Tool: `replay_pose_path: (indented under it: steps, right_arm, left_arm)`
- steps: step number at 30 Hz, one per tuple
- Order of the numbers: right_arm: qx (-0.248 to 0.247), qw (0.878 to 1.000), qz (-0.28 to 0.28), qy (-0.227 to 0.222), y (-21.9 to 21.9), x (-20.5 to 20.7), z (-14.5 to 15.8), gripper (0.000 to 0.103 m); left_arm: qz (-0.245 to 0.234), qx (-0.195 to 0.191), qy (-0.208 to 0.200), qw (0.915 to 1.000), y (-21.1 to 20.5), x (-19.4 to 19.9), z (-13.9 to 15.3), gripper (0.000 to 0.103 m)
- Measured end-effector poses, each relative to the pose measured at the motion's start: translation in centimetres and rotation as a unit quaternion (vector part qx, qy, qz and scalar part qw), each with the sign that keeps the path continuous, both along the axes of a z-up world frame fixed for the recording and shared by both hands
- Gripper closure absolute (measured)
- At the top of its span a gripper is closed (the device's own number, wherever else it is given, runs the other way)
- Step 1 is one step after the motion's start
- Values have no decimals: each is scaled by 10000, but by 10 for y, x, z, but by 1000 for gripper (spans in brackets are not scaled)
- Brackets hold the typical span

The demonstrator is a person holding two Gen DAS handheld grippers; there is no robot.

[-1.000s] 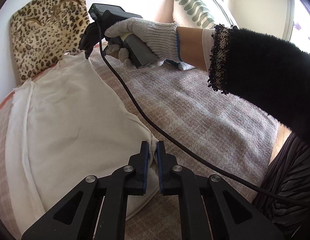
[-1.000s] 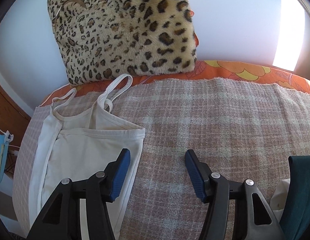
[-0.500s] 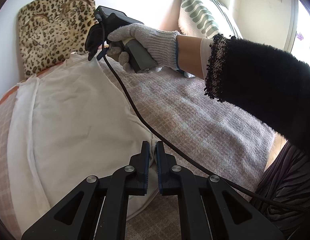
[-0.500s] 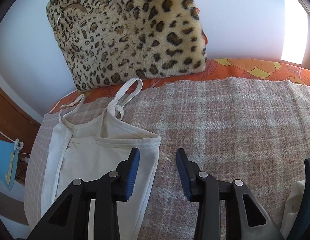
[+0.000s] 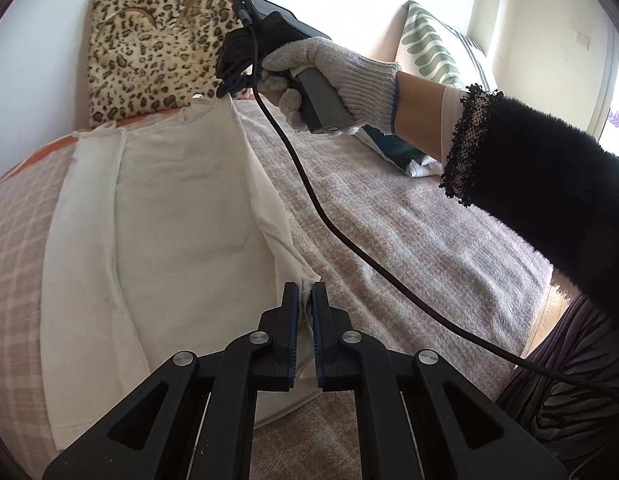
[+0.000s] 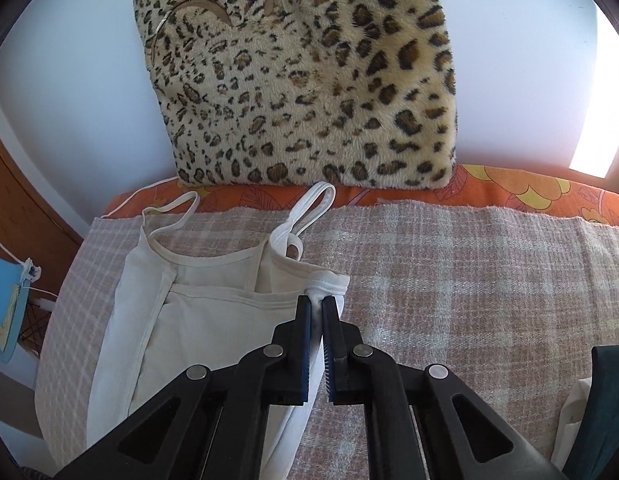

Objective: Fold small clothes
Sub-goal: 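Fold the second side edge over onto the first fold with both grippers, then release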

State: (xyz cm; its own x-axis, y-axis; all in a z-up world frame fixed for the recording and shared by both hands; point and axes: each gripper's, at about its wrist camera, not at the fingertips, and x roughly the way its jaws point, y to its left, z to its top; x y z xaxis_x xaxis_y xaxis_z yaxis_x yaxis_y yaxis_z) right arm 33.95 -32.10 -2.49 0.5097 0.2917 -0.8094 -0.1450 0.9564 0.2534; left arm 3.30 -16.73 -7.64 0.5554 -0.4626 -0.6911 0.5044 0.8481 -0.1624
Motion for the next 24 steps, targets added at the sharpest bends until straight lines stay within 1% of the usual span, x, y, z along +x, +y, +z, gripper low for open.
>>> replay_pose_path:
  steps: [2, 4, 6, 9, 12, 18, 24]
  right_arm:
    - [-27, 10000, 19, -18, 10, 2, 3, 100]
    - [-59, 10000, 62, -45, 22, 2, 7, 100]
    - [-74, 9999, 126, -55, 35, 3, 9, 100]
    - [-185, 9995, 249, -37, 59, 5, 6, 100]
    - [-303, 9985, 454, -13, 88, 5, 1, 100]
    - [-575, 9950, 810, 7, 135, 12, 2, 100]
    - [-781, 9928, 908, 77, 157, 18, -9, 100]
  left_arm:
    - [81, 0, -67, 9999, 6, -3, -1, 98]
    - [186, -75, -41, 9998, 13, -5, -2, 98]
    - [345, -122, -104, 9993, 21, -8, -2, 98]
    - [630, -302, -62, 9975, 37, -11, -4, 98]
    - [815, -409, -4, 9958, 47, -13, -7, 98]
    - [928, -348, -15, 9951, 58, -19, -14, 98]
    - [1034, -302, 20, 9942, 67, -20, -18, 98]
